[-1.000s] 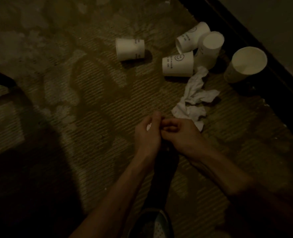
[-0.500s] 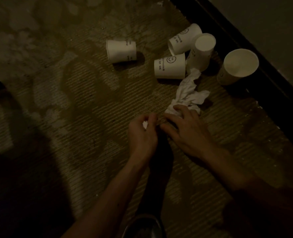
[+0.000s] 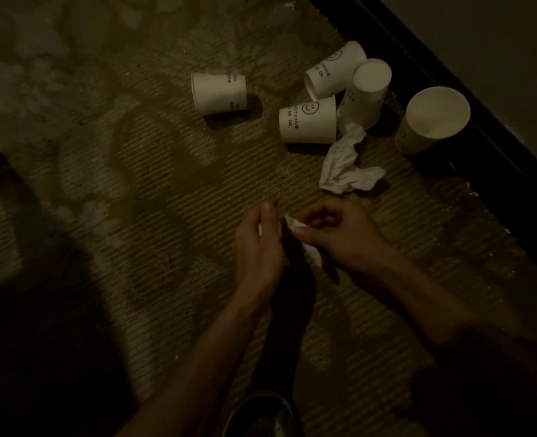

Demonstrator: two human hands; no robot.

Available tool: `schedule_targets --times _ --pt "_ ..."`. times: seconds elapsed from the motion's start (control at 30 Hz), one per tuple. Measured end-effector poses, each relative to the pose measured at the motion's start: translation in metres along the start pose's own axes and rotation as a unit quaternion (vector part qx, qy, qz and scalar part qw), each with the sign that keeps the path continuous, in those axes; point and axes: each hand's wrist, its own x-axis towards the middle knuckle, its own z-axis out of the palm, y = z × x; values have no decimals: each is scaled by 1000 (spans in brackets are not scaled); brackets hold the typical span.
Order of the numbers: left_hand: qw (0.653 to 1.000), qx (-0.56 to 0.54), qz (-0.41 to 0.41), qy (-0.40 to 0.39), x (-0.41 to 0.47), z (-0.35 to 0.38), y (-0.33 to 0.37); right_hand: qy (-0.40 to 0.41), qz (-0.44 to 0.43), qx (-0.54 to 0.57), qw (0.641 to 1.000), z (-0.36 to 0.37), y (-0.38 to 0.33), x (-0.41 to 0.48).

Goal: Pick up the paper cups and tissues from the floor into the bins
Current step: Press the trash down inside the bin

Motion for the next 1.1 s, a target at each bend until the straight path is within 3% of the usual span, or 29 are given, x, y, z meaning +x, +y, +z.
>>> schedule_targets --times 0.1,0.17,0.37,0.43,0.5,0.57,0.63,0.7,0.77,0.83,0.93,1.03,1.1 --pt "997 -70 -35 -19 -7 7 5 -17 68 198 978 16 -8 -6" --pt "992 -107 -61 -25 -11 13 9 -23 102 274 956 24 -8 -8" --pt "997 -71 -20 10 -3 7 10 -63 107 234 964 27 -9 -11" --pt "998 -55 -27 25 3 2 8 -64 88 151 982 16 -16 -9" --pt "996 -71 -46 37 9 -3 8 27 18 -40 999 -2 -21 2" --pt "996 -66 -36 38 14 -8 8 112 -64 -241 962 -19 -23 16" --pt "999 -38 -17 17 15 -9 8 109 -86 -388 911 -30 -17 32" --pt "999 -30 -17 -10 15 -5 10 74 -62 -477 874 -35 -10 45" --pt "999 -26 -10 -33 15 1 15 75 -70 -503 858 -38 -5 56" --pt "998 -26 5 -50 18 8 18 114 -91 -477 867 -43 -4 65" --pt "997 -10 28 -66 24 13 22 153 -64 -362 917 -50 -8 69" --pt "998 8 29 -62 32 10 23 113 -40 -249 961 -42 -12 60" --pt "998 5 13 -58 36 10 22 62 3 -117 991 -30 -18 51"
